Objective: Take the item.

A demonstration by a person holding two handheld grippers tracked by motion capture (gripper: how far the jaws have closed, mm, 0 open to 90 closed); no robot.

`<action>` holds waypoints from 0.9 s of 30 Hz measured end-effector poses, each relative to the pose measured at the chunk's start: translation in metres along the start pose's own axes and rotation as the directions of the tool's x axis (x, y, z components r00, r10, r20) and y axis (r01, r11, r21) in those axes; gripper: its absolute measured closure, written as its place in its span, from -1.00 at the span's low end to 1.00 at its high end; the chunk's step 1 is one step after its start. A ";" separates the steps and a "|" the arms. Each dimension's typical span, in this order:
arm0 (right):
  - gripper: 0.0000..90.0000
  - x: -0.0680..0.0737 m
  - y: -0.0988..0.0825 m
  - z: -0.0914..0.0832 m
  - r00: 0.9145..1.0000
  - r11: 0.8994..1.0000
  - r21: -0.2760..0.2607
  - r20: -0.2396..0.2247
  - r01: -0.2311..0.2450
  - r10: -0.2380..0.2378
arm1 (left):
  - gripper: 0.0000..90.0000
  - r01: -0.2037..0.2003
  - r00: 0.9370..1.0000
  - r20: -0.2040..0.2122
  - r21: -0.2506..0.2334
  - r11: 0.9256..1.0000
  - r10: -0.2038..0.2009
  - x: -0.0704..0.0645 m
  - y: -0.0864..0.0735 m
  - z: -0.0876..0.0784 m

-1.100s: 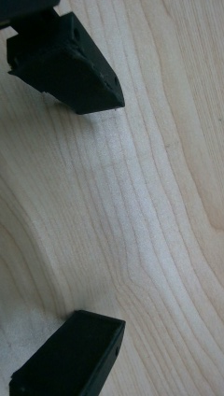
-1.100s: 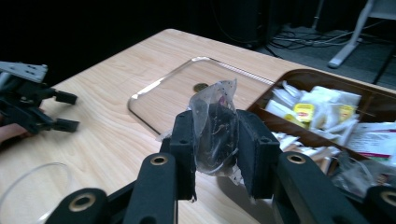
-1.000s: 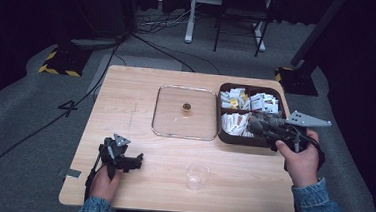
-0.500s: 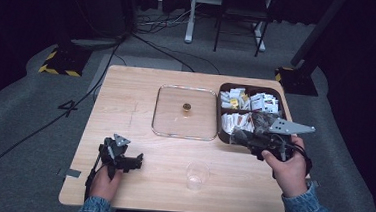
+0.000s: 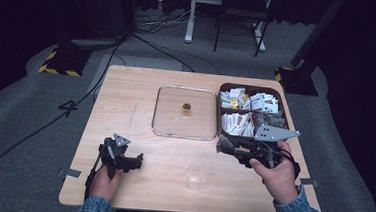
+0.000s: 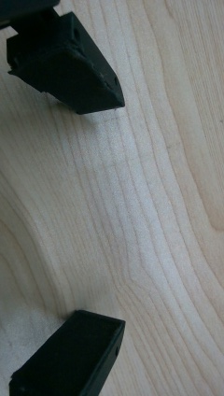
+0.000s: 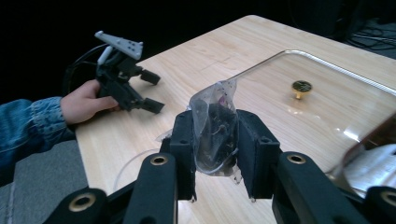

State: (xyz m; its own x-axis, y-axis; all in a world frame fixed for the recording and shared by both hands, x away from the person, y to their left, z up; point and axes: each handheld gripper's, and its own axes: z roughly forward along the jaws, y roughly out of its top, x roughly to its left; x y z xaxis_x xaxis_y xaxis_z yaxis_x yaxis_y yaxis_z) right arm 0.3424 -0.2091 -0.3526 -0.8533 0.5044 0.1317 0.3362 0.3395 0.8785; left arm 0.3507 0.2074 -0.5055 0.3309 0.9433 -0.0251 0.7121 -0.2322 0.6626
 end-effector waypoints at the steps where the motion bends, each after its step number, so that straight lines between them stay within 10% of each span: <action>1: 0.55 0.002 0.000 0.002 1.000 1.000 0.001 -0.012 0.007 -0.007 | -1.00 0.000 1.000 0.000 0.000 1.000 0.000 0.000 0.000 0.000; 27: 0.55 0.030 -0.017 0.044 0.984 0.994 0.076 -0.163 0.083 -0.069 | -1.00 0.002 1.000 0.001 0.000 1.000 -0.002 0.000 0.000 0.000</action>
State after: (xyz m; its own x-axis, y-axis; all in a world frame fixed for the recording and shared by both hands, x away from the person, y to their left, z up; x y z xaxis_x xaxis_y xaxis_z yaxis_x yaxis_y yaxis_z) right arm 0.3288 -0.1651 -0.3844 -0.9282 0.3434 0.1435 0.2937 0.4391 0.8491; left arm 0.3507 0.2072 -0.5056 0.3301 0.9436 -0.0270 0.7128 -0.2304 0.6625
